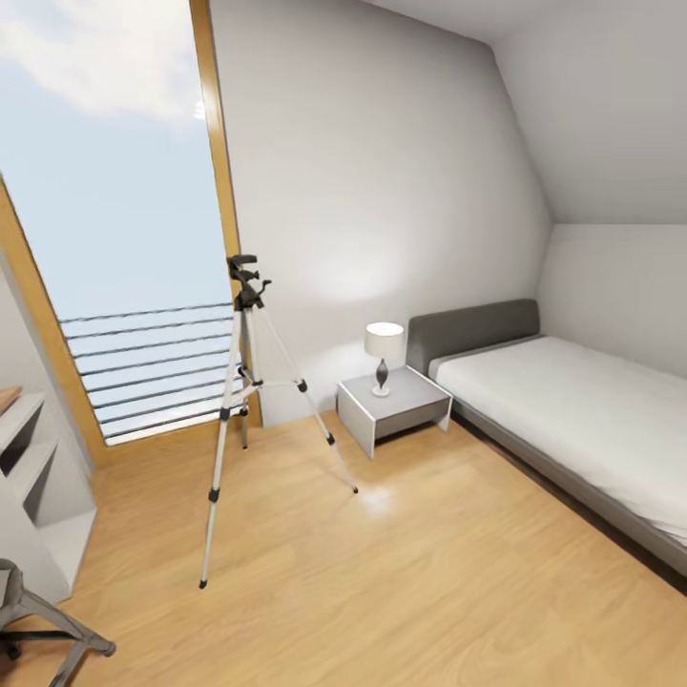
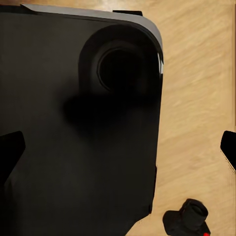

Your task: Attach the digital camera to the camera tripod in the bedroom.

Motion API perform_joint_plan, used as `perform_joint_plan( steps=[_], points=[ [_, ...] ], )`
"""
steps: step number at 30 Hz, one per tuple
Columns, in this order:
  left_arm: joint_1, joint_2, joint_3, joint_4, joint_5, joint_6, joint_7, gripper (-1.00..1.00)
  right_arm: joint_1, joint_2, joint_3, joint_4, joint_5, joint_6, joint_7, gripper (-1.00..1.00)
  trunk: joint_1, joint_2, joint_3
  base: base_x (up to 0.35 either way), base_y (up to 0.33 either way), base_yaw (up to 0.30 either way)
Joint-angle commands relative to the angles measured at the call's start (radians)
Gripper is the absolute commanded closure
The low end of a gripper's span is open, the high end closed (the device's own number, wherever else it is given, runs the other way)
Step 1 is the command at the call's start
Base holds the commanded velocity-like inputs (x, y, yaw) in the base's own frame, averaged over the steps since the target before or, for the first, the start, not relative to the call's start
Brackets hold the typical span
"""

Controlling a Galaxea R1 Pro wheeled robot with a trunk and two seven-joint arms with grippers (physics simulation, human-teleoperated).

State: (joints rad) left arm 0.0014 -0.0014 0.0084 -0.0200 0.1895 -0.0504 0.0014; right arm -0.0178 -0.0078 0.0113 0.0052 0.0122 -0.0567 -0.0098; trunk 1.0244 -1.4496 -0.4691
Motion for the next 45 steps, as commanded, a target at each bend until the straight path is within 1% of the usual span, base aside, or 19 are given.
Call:
perform_joint_plan(
  steps=[1, 11, 13, 45],
  points=[
    [0.000, 0.000, 0.000, -0.001, 0.006, -0.002, 0.000, -1.00, -0.001, 0.000, 0.001, 0.001, 0.001, -0.003, -0.001, -1.00, 0.001, 0.000, -0.001, 0.321, 0.000, -0.001],
    [0.000, 0.000, 0.001, 0.000, 0.007, -0.001, 0.000, -1.00, -0.001, -0.001, 0.002, 0.001, 0.002, -0.003, -0.001, -1.00, 0.001, 0.000, -0.001, 0.321, 0.000, 0.000],
    [0.000, -0.003, 0.001, 0.000, 0.008, 0.000, -0.001, -1.00, 0.001, -0.005, 0.013, 0.001, 0.011, -0.003, -0.004, -1.00, 0.001, 0.000, -0.001, 0.000, 0.000, 0.000],
    [0.005, -0.002, 0.004, -0.006, 0.013, -0.004, -0.001, -1.00, -0.001, -0.005, 0.007, 0.000, 0.011, -0.004, -0.006, -1.00, 0.001, 0.000, -0.001, 0.000, 0.000, 0.000]
  ],
)
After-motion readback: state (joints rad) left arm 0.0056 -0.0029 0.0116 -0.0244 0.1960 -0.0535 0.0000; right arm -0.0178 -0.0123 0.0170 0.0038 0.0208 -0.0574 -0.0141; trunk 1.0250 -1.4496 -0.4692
